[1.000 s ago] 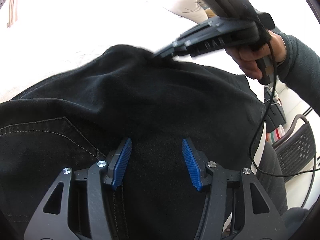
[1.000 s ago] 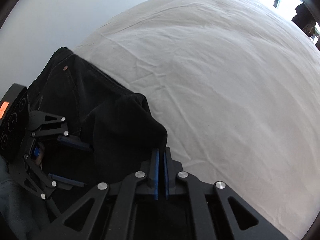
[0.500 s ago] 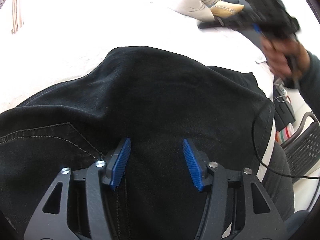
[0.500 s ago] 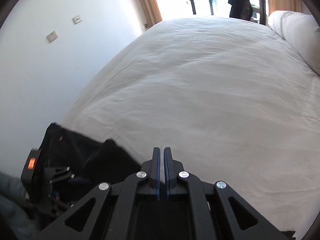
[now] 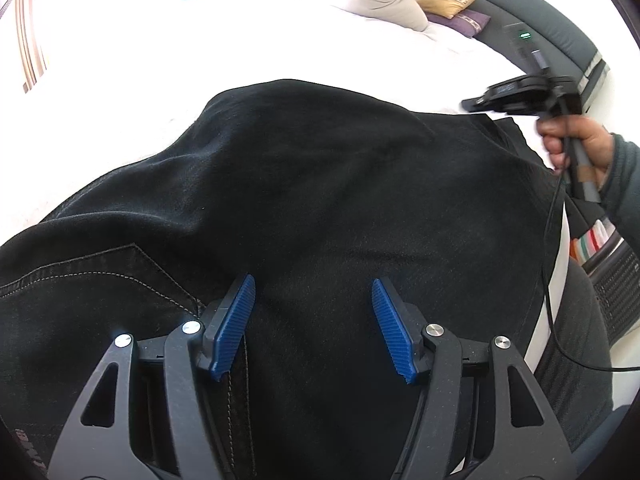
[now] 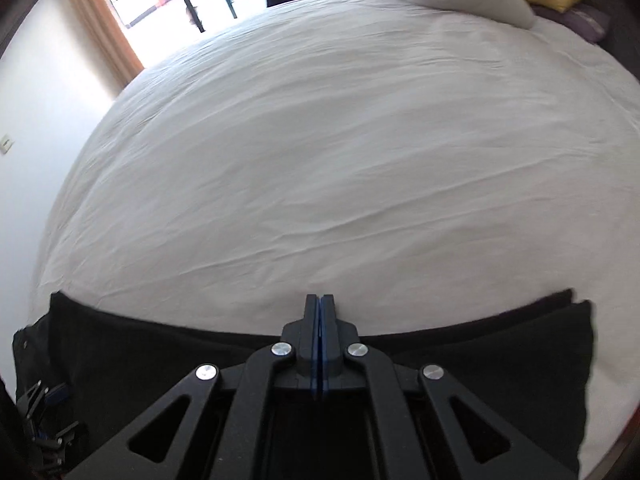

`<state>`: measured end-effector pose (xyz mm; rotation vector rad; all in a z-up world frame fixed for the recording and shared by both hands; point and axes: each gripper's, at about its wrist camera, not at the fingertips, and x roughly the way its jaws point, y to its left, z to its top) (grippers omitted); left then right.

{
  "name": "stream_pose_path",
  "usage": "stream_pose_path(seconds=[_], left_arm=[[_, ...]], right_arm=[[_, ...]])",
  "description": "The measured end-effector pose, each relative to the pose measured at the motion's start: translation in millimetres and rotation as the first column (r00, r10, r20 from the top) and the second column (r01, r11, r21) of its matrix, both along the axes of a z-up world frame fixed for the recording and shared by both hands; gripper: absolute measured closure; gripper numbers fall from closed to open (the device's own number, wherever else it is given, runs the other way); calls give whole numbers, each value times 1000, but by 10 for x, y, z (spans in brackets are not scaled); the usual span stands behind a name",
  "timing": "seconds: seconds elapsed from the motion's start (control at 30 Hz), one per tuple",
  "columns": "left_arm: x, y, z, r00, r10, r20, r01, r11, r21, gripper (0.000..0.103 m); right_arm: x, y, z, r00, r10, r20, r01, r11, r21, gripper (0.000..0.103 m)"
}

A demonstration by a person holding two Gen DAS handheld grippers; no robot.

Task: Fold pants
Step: 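Grasp the folded jeans edge with the right tool and fold it over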

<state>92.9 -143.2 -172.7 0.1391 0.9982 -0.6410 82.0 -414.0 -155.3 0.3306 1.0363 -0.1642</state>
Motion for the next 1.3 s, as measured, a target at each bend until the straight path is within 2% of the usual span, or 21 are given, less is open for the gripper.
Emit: stream_pose_path(seconds=[0.1,0.17,0.27,0.3,0.37,0.4,0.47,0.57,0.63,0.7,0.77,0.83,0.87,0.9,0.97,1.03,1.1,1.13,1.17,1.23,1.3], left_arm=[[12,-9,-1,1000,1,3,-1,1000,6,44],[0,-15,7,1000,-1,5,1,1000,12,44],[-1,-27,8,1000,1,3,-1,1000,12,43],[0,-30,11,1000,1,4,-1,1000,14,43],[-15,-47,11,1000,0,4,0,1000,15,43],[-14,-44,13,1000,1,2,-1,1000,14,43],[-7,-40,20,1000,5,-2,-5,1000,16,43],[3,-54,63,1000,13,-10,-13,999,32,43],[14,-67,121,1000,25,-14,-24,999,36,43],[31,-97,111,999,31,-23,-30,999,37,43],[37,-149,87,999,34,-16,-33,997,63,42],[43,-198,95,999,32,-9,-31,996,80,40],[48,-211,97,1000,29,-9,-28,996,85,38],[53,-218,94,1000,25,-8,-24,996,90,38],[64,-192,87,1000,21,-12,-20,997,80,38],[65,-135,94,999,36,-18,-35,997,73,38],[58,-101,125,999,50,-20,-48,996,75,38],[59,-118,177,998,53,-18,-52,997,65,38],[50,-157,244,999,47,-9,-46,998,40,38],[61,-343,409,1000,12,20,-11,1000,-15,38],[131,-598,470,999,-32,27,34,998,-45,38]], right_arm=[[-210,112,316,990,74,116,-85,992,91,97],[-351,329,420,969,192,156,-215,966,141,86],[-418,617,207,952,270,141,-292,942,167,80],[-393,559,81,961,255,103,-270,948,171,80],[-401,229,-197,986,150,75,-164,957,240,103],[-475,12,-254,992,80,95,-104,952,287,103],[-641,-351,-275,992,-68,110,33,957,289,103],[-950,-797,-169,963,-263,63,254,960,120,100],[-1224,-966,-25,940,-335,70,325,938,120,93],[-1485,-892,151,944,-281,173,233,940,251,90],[-1623,-584,240,953,-158,259,59,934,353,65],[-1651,-238,170,957,-41,286,-81,912,401,59],[-1631,-109,67,965,-10,262,-98,914,395,59],[-1625,-91,-87,977,-18,213,-68,919,390,59],[-1743,-310,-360,975,-116,188,16,887,462,103],[-1934,-679,-509,940,-286,183,152,837,526,103],[-2168,-962,-445,880,-446,165,321,813,485,103],[-2207,-1022,-357,860,-484,161,365,805,469,99],[-2211,-998,-222,853,-491,174,377,813,445,87],[-2141,-795,57,868,-414,276,263,853,451,86],[-1938,-477,195,891,-291,349,79,855,512,74]])
